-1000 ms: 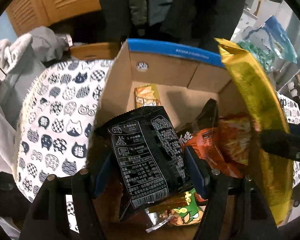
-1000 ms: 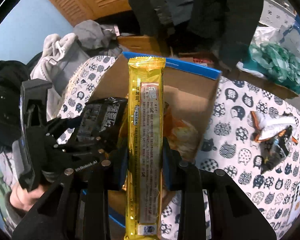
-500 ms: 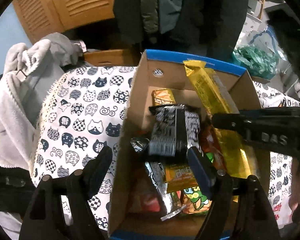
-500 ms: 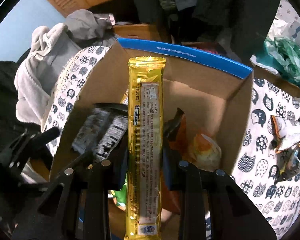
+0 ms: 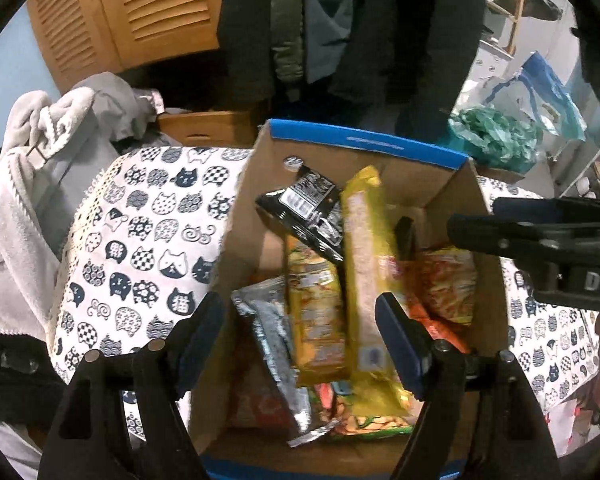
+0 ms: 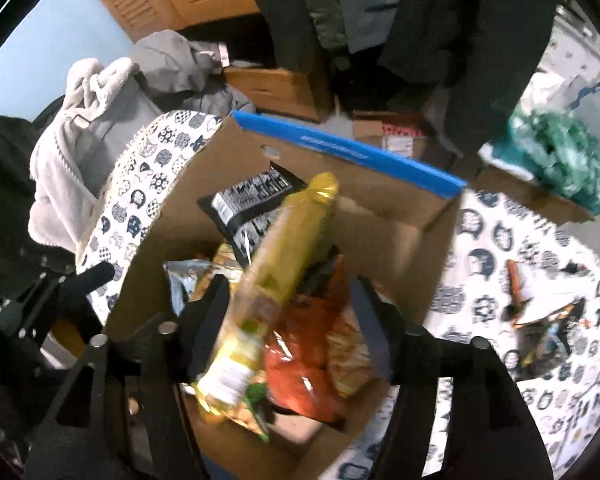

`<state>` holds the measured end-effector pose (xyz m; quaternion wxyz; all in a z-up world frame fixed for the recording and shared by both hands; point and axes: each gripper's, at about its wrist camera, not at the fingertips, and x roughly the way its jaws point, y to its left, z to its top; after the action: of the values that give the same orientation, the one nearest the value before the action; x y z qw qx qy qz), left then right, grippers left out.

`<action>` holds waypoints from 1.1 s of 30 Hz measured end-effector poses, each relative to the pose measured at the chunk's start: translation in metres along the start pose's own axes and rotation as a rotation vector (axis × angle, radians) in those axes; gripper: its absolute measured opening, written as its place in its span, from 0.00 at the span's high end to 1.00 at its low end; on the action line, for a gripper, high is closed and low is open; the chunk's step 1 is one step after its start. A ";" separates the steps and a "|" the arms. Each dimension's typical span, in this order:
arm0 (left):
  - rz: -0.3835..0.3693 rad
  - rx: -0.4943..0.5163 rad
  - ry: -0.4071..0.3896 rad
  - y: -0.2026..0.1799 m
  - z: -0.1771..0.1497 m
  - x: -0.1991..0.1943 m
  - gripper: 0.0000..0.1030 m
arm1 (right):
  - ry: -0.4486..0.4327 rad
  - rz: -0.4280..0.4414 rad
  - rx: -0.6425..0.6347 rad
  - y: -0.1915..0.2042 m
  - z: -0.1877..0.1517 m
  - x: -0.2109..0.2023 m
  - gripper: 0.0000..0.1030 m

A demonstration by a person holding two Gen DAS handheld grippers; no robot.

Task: Organize snacks
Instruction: 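Open both grippers to drop the black pack and yellow bar into the box, then move both open grippers back over the remaining snacks on the table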

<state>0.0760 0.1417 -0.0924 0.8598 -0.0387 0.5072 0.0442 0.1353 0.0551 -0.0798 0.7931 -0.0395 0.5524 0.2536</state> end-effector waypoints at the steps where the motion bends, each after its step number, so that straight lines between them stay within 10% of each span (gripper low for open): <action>1: -0.004 0.004 -0.004 -0.003 0.000 -0.001 0.23 | -0.006 -0.009 -0.010 -0.004 -0.002 -0.005 0.32; 17: -0.124 0.152 -0.066 -0.093 0.006 -0.027 0.16 | -0.034 -0.152 -0.085 -0.087 -0.059 -0.070 0.23; 33: -0.139 0.403 0.042 -0.196 0.002 0.010 0.16 | -0.046 -0.185 -0.024 -0.199 -0.109 -0.075 0.21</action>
<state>0.1054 -0.0527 -0.0954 0.8405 0.0983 0.5195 -0.1183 0.1112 -0.1824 -0.0980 0.8251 -0.0939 0.5250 0.1867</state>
